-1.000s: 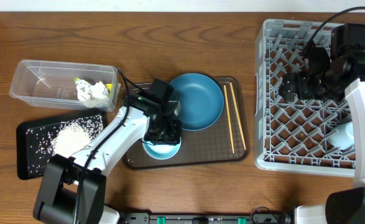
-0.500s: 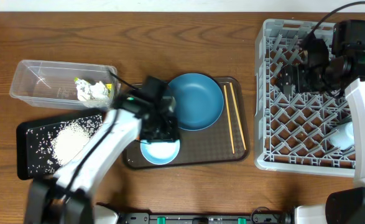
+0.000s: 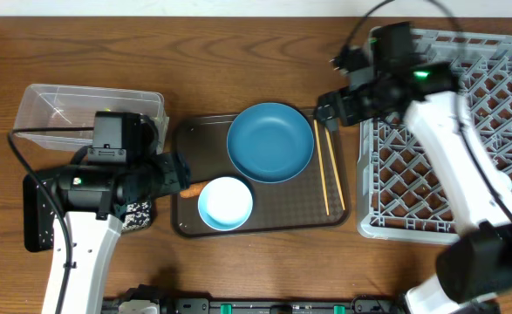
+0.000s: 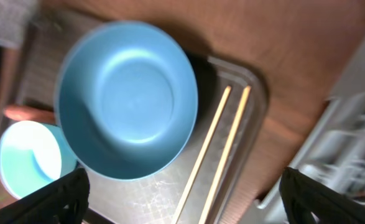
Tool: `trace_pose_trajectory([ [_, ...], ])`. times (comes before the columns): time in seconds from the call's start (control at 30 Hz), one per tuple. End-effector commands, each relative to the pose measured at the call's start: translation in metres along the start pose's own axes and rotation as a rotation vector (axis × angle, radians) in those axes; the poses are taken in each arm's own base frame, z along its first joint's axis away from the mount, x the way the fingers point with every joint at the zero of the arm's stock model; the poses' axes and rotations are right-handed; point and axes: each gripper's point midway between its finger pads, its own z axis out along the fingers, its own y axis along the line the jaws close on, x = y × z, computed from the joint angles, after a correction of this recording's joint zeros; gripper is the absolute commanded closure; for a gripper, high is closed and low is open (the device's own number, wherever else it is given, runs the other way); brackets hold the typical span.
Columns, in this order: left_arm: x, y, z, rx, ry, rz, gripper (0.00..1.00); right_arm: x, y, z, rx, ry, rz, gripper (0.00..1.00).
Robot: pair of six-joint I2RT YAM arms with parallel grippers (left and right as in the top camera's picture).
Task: Sort waste into correct bins and load items into the dishwasher rack
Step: 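Reach the right gripper to the teal plate and lift it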
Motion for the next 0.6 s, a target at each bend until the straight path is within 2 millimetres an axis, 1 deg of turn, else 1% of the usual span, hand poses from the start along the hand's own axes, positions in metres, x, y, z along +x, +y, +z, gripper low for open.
trace_pose_trajectory([
  [0.0,-0.002,0.008,-0.001,-0.027,-0.003,-0.019,0.41,0.015,-0.006,0.039,0.067,0.104,0.055,0.07],
  [0.17,-0.003,0.012,0.0,-0.046,-0.007,-0.02,0.41,0.033,0.002,0.086,0.049,0.216,0.054,0.16],
  [0.2,-0.003,0.012,0.0,-0.046,-0.006,-0.02,0.41,0.036,0.003,0.093,0.048,0.231,0.05,0.18],
  [0.23,-0.003,0.012,0.0,-0.046,-0.006,-0.02,0.41,0.04,0.006,0.102,0.045,0.253,0.044,0.24],
  [0.33,-0.003,0.012,0.0,-0.047,-0.004,-0.021,0.41,0.046,0.005,0.117,0.064,0.28,0.07,0.35],
  [0.37,-0.003,0.012,0.0,-0.047,-0.004,-0.021,0.41,0.048,0.003,0.122,0.08,0.286,0.086,0.41],
  [0.4,-0.003,0.012,0.0,-0.047,-0.004,-0.021,0.41,0.049,0.0,0.125,0.095,0.288,0.107,0.45],
  [0.47,-0.003,0.012,0.0,-0.047,-0.004,-0.021,0.41,0.049,-0.002,0.13,0.101,0.287,0.13,0.5],
  [0.57,-0.003,0.012,0.0,-0.047,-0.004,-0.021,0.41,0.051,-0.005,0.139,0.114,0.294,0.159,0.64],
])
